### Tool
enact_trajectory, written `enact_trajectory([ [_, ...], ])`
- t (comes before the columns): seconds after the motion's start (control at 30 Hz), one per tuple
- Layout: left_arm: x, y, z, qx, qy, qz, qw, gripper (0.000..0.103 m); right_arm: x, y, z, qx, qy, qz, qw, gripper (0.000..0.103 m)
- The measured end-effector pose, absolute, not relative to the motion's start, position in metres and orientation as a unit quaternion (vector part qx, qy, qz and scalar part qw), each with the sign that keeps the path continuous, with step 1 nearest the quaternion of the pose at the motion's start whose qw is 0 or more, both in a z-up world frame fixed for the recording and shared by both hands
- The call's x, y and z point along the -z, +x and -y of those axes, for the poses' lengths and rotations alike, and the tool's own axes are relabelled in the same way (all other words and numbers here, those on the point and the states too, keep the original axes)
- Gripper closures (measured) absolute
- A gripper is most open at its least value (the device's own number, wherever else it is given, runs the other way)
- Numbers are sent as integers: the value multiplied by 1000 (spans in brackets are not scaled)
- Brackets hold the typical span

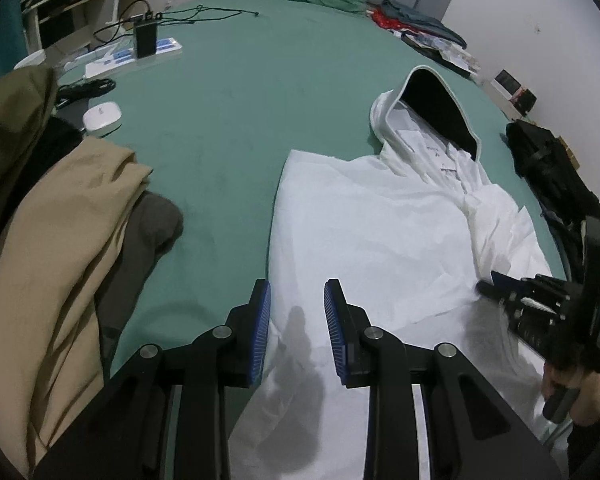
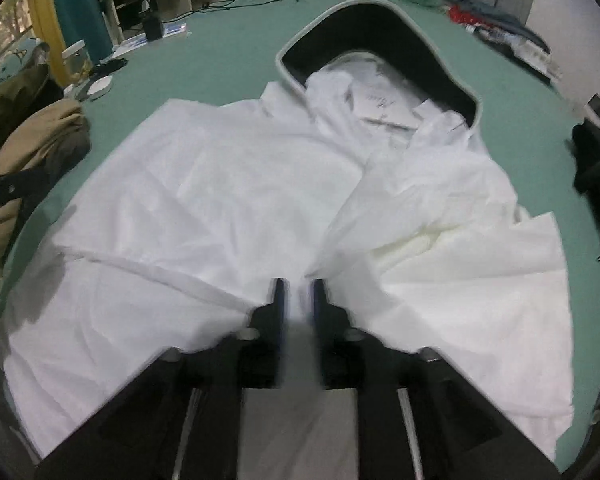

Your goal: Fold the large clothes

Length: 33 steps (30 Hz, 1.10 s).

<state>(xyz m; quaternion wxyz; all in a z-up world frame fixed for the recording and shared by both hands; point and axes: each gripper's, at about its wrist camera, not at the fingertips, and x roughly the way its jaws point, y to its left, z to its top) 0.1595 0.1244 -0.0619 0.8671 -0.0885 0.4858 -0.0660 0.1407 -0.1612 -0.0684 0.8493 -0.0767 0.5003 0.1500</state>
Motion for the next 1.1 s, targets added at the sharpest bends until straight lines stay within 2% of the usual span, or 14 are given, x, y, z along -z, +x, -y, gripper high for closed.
enact_trajectory([
  [0.07, 61, 164, -122, 68, -85, -483, 869, 73, 62, 135, 167, -156, -59, -495, 853, 48],
  [0.37, 61, 189, -115, 61, -89, -476, 873, 73, 21, 156, 239, -71, -19, -447, 891, 47],
  [0.53, 61, 199, -112, 54, -82, -474, 875, 73, 39, 194, 287, -41, 60, -476, 877, 47],
  [0.73, 66, 208, -116, 47, -84, -483, 870, 73, 61, 224, 289, -68, 93, -482, 869, 48],
  [0.77, 67, 209, -117, 47, -85, -485, 869, 73, 60, 225, 287, -75, 101, -474, 871, 60],
  [0.8, 67, 210, -118, 48, -84, -485, 869, 73, 58, 226, 282, -84, 102, -471, 872, 101],
  [1.1, 60, 201, -138, 40, -91, -478, 873, 73, -5, 217, 196, -158, 37, -415, 895, 101],
])
